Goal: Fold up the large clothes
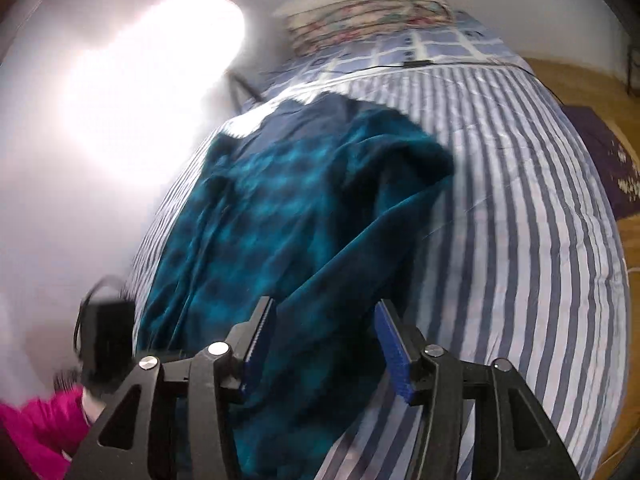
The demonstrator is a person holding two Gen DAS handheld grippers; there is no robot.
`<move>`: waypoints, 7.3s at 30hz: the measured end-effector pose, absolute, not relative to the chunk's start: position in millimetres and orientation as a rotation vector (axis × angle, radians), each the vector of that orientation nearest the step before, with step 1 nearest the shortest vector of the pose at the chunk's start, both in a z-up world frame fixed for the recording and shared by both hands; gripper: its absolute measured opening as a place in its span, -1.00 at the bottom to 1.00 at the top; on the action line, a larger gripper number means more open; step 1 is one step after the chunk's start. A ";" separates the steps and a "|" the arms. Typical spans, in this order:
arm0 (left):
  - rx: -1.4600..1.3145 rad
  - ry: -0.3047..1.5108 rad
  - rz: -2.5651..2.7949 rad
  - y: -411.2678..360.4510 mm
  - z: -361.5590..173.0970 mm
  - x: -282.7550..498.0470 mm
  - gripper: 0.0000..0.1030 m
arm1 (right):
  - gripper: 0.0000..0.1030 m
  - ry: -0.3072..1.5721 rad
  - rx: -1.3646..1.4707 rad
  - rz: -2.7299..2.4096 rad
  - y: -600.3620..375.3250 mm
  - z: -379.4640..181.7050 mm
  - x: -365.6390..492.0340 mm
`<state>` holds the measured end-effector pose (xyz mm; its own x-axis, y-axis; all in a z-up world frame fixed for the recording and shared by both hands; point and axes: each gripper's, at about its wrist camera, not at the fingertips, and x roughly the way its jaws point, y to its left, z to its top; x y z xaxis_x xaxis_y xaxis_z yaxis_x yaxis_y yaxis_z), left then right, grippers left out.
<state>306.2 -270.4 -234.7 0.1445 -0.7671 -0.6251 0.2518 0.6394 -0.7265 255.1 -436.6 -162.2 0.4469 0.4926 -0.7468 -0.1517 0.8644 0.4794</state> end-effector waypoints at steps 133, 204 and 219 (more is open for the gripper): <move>-0.385 1.040 -0.712 -282.4 -98.4 306.5 -0.52 | 0.11 0.984 0.423 0.354 -432.9 -140.2 214.3; -0.703 1.132 -0.701 -273.3 -238.7 513.6 -0.15 | -0.10 1.017 0.505 0.412 -375.9 -185.5 525.5; -0.510 1.244 -0.831 -297.8 -236.9 412.3 -0.86 | -0.23 1.130 0.567 0.367 -435.1 -215.8 389.4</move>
